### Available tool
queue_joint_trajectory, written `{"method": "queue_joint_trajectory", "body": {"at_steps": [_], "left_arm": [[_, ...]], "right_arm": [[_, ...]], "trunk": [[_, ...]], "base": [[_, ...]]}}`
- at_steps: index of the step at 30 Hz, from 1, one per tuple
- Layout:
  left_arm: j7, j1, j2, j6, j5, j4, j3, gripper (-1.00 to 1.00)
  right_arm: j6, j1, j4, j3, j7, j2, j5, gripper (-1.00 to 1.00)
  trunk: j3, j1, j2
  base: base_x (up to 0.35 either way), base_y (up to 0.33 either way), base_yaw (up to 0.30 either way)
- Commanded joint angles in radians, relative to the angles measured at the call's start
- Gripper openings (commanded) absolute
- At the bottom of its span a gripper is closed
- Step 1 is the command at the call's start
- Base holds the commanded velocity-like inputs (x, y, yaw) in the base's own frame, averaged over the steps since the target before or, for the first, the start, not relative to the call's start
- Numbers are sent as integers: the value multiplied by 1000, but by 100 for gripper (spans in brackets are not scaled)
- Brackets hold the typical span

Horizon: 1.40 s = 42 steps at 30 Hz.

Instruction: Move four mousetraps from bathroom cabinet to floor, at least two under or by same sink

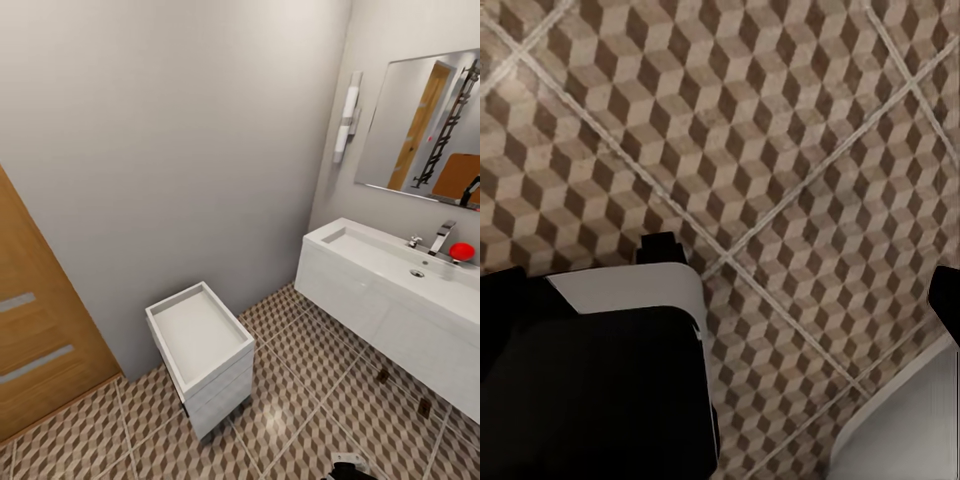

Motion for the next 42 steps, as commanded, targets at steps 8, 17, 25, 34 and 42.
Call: {"method": "queue_joint_trajectory", "body": {"at_steps": [8, 17, 25, 34, 42], "left_arm": [[3, 7, 10, -1, 45, 1, 3, 100], [2, 19, 35, -2, 65, 1, 3, 100], [-2, 32, 49, -3, 69, 0, 3, 100], [-7, 37, 57, -3, 70, 0, 3, 100], [-7, 38, 58, -4, 70, 0, 3, 100]], "right_arm": [[5, -1, 2, 9, -1, -6, 42, 100], [46, 0, 2, 9, 40, -24, 72, 100], [76, 0, 2, 9, 95, -45, 76, 100], [87, 0, 1, 10, 150, -74, 79, 100], [91, 2, 2, 10, 176, -98, 87, 100]], "trunk": [[-2, 1, -2], [-2, 1, -2], [-2, 1, -2], [-2, 1, -2], [-2, 1, -2]], "base": [[0, 0, 204], [0, 0, 212], [0, 0, 55], [0, 0, 12], [0, 0, 3]]}}
